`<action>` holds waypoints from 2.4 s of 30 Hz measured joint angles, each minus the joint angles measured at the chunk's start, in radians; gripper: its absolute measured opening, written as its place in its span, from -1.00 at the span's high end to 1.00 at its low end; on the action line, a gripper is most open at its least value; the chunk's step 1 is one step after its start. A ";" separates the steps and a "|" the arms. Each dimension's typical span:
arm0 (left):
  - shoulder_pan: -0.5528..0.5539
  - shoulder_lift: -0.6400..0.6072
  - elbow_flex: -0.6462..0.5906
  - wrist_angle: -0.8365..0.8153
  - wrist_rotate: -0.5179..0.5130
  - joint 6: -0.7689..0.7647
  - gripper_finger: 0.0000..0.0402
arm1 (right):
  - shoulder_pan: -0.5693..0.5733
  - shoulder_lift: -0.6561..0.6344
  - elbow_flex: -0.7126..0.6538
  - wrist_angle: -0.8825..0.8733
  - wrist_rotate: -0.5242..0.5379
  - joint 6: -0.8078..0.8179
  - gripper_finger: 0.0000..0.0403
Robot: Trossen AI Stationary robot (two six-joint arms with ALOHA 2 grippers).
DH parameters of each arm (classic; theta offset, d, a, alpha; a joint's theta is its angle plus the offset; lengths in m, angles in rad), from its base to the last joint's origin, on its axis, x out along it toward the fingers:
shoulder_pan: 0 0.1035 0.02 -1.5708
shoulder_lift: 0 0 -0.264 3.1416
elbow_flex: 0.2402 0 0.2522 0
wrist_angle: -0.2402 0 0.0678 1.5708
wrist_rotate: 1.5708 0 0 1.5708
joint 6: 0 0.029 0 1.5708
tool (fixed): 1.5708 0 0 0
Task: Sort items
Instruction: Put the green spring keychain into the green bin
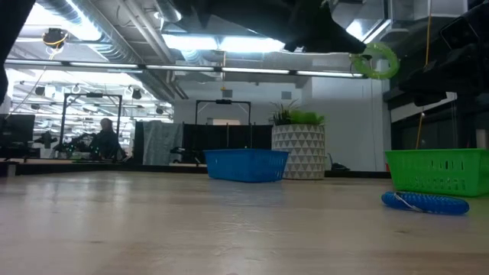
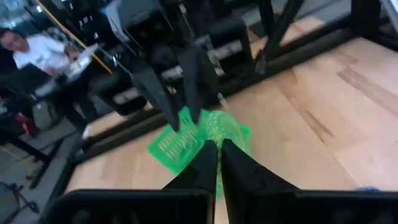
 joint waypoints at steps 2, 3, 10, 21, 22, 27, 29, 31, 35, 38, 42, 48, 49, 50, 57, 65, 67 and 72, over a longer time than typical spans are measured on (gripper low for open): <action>0.016 0.000 0.000 0.035 0.023 0.007 0.98 | 0.000 0.000 0.000 0.000 0.000 0.000 0.55; 0.024 0.000 0.000 0.048 0.035 0.007 0.98 | 0.000 0.000 0.000 0.000 0.000 0.000 0.55; 0.086 0.005 0.001 0.093 0.121 -0.040 0.98 | 0.000 0.000 0.000 0.000 0.000 0.000 0.55; 0.100 0.063 0.001 0.093 0.117 -0.045 0.98 | 0.000 0.000 0.000 0.000 0.000 0.000 0.55; 0.099 0.072 0.002 0.095 0.112 -0.042 0.98 | 0.000 0.000 0.000 0.000 0.000 0.000 0.55; 0.098 0.120 0.002 0.122 0.082 -0.023 0.98 | 0.000 0.000 0.000 0.000 0.000 0.000 0.55; 0.098 0.137 0.002 0.135 0.080 -0.010 0.98 | 0.000 0.000 0.000 0.000 0.000 0.000 0.55; 0.098 0.154 0.014 0.138 0.080 0.011 0.98 | 0.000 0.000 0.000 0.000 0.000 0.000 0.55; 0.098 0.209 0.080 0.137 0.096 0.046 0.98 | 0.000 0.000 0.000 0.001 0.000 0.000 0.55; 0.098 0.257 0.142 0.135 0.095 0.081 0.98 | 0.000 0.000 0.000 0.000 0.000 0.000 0.55; 0.098 0.306 0.223 0.095 0.096 0.086 0.98 | 0.000 0.000 0.000 0.000 0.000 0.000 0.55; 0.099 0.363 0.304 0.063 0.095 0.086 0.98 | 0.000 0.000 0.000 0.000 0.000 0.000 0.55; 0.099 0.364 0.309 0.062 0.095 0.086 0.98 | 0.000 0.000 0.000 0.000 0.000 0.000 0.55; 0.099 0.366 0.314 0.065 0.095 0.086 0.97 | 0.000 0.000 0.000 0.000 0.000 0.000 0.55; 0.100 0.369 0.315 0.066 0.059 0.085 0.90 | 0.000 0.000 0.000 0.000 0.000 0.000 0.55; 0.099 0.369 0.315 0.052 -0.013 0.067 0.78 | 0.000 0.000 0.000 0.000 0.000 0.000 0.55; 0.100 0.369 0.315 0.042 -0.023 0.051 0.74 | 0.000 0.000 0.000 0.000 0.000 0.000 0.55; 0.101 0.369 0.314 0.005 -0.013 0.005 0.56 | 0.000 0.000 0.000 0.000 0.000 0.000 0.55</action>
